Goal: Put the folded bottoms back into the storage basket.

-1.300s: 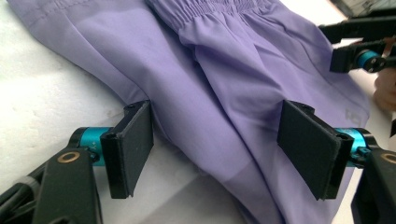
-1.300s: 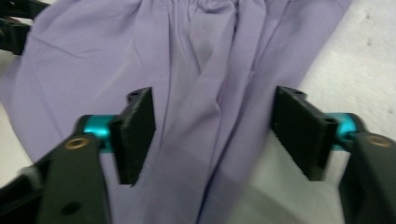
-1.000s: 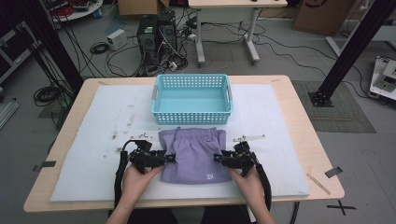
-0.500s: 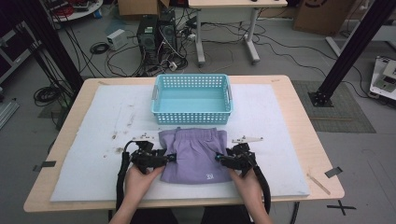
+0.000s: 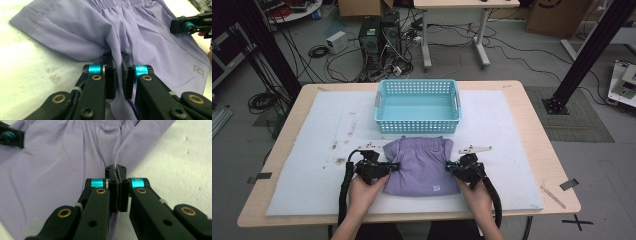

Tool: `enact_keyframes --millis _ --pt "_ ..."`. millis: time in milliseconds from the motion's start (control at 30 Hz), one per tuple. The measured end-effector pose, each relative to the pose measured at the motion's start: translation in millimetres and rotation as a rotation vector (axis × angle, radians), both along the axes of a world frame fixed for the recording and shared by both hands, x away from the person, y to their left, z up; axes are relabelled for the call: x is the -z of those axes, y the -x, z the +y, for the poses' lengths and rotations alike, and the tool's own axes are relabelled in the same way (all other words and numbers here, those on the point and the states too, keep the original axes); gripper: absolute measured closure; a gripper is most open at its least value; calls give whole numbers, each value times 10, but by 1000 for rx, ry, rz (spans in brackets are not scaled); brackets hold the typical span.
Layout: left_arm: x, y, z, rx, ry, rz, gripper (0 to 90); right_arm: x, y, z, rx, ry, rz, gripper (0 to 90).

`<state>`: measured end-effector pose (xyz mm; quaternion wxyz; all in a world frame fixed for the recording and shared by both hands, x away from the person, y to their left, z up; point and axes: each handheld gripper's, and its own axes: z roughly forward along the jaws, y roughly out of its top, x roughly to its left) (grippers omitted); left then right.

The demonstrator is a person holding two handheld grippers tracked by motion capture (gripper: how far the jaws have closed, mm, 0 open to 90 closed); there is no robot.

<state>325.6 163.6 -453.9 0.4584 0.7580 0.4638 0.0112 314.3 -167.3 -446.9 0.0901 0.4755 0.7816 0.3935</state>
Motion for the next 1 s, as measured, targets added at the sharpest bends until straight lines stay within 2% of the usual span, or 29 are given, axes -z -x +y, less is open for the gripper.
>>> enact_keyframes --millis 167,200,300,367,433,467,500,600,667,833,933,967,1000 --pt "-60 24 14 20 11 -38 854 -62 13 -20 -19 -23 -29 900" --pt "-107 39 13 29 11 -63 854 -79 18 -20 -22 -27 -34 900" --pt "-162 62 10 35 -8 -93 854 -124 35 -17 -31 -34 -44 900" --pt "-256 94 26 44 -14 -123 853 -206 66 -11 -42 -41 -75 900" --pt "-290 107 32 44 -14 -135 853 -242 82 -6 -39 -48 -85 900" --pt "-328 117 42 49 -16 -146 853 -319 105 1 -46 -54 -112 900" --pt "-371 128 53 50 -19 -158 853 -319 105 1 -46 -54 -112 900" --pt "-503 144 84 48 -11 -186 853 -448 127 22 -59 -60 -143 900" --pt "-579 137 112 51 1 -193 853 -566 118 28 -67 -77 -163 900" --pt "-755 89 138 51 10 -220 853 -705 95 47 -69 -85 -188 900" --pt "-882 27 142 56 12 -239 853 -800 31 45 -66 -87 -204 900" --pt "-933 -4 142 57 5 -248 853 -872 -38 45 -64 -93 -206 900" --pt "-985 -34 144 57 5 -255 853 -872 -38 45 -64 -93 -206 900"
